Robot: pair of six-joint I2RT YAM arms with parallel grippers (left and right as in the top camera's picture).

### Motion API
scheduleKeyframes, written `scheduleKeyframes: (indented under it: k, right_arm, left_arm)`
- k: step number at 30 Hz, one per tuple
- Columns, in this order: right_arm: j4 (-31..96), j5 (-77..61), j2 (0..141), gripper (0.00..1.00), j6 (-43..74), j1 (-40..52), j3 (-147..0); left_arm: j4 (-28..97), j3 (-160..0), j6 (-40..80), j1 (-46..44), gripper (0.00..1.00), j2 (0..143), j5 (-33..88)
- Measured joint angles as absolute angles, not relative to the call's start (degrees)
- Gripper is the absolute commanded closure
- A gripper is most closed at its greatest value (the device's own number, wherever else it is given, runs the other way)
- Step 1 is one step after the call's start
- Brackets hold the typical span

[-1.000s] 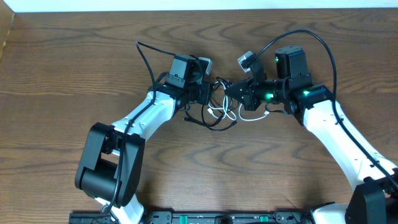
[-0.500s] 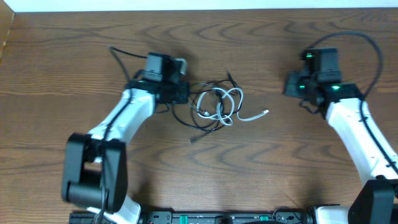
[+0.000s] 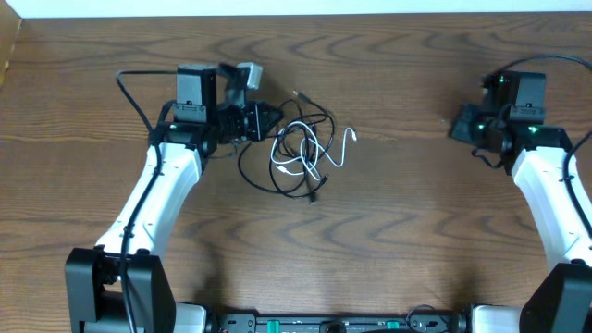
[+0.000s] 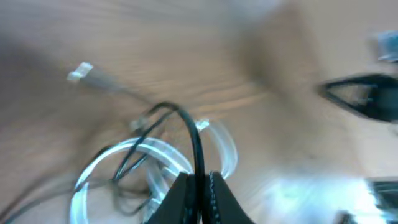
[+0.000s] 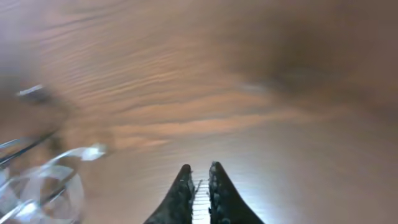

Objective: Untangle cables

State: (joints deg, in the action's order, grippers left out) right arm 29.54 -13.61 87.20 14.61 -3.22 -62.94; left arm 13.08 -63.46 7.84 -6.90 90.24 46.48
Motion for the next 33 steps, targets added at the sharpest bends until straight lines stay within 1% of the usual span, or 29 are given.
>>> scheduleKeyframes:
  k: [3, 6, 10, 16, 18, 20, 21, 23, 24, 26, 29, 33]
  right_arm:
    - [27.62, -23.68, 87.15, 0.84, 9.69, -0.40, -62.94]
    - [27.20, -27.70, 87.15, 0.83, 6.83, 2.42, -62.94]
    - [25.87, -30.55, 87.15, 0.83, 4.29, 7.29, -62.94]
    - [22.92, -30.92, 89.10, 0.83, 3.42, 13.34, -62.94]
    - [21.65, -30.94, 91.02, 0.82, 3.75, 15.49, -62.94]
    - [20.05, -31.03, 93.08, 0.77, 4.56, 17.30, -62.94]
    - [18.76, -31.09, 94.48, 0.79, 4.93, 18.33, -62.94]
    - [17.37, -31.05, 95.77, 0.78, 5.45, 19.42, -62.89]
    - [15.59, -30.81, 96.75, 0.76, 5.76, 20.08, -62.89]
    - [12.36, -29.30, 98.61, 0.70, 7.11, 21.34, -62.89]
    - [7.66, -26.00, 100.99, 0.67, 9.06, 22.59, -62.92]
    - [2.26, -22.26, 103.33, 0.58, 11.25, 22.85, -62.89]
  left_arm:
    - [4.73, -63.46, 10.63, -7.46, 0.93, 90.21, 54.57]
    - [-0.99, -63.46, 13.80, -7.51, 0.92, 89.73, 58.50]
    - [-3.84, -63.46, 16.32, -7.51, 0.93, 88.07, 60.38]
    - [-3.90, -63.46, 17.43, -7.51, 0.93, 86.37, 60.75]
    - [-3.73, -63.46, 17.85, -7.51, 0.93, 86.37, 60.38]
    - [-3.70, -63.46, 18.04, -7.51, 0.92, 86.37, 59.72]
    - [-3.73, -63.46, 18.04, -7.51, 0.93, 86.37, 59.27]
    - [-3.68, -63.46, 18.11, -7.51, 0.93, 86.37, 58.48]
    - [-3.68, -63.46, 18.17, -7.51, 0.93, 86.37, 58.13]
    - [-3.70, -63.46, 18.20, -7.51, 0.93, 86.37, 57.82]
    - [-3.73, -63.46, 18.22, -7.51, 0.93, 86.35, 57.43]
    - [-3.66, -63.46, 18.22, -7.51, 0.93, 85.95, 56.64]
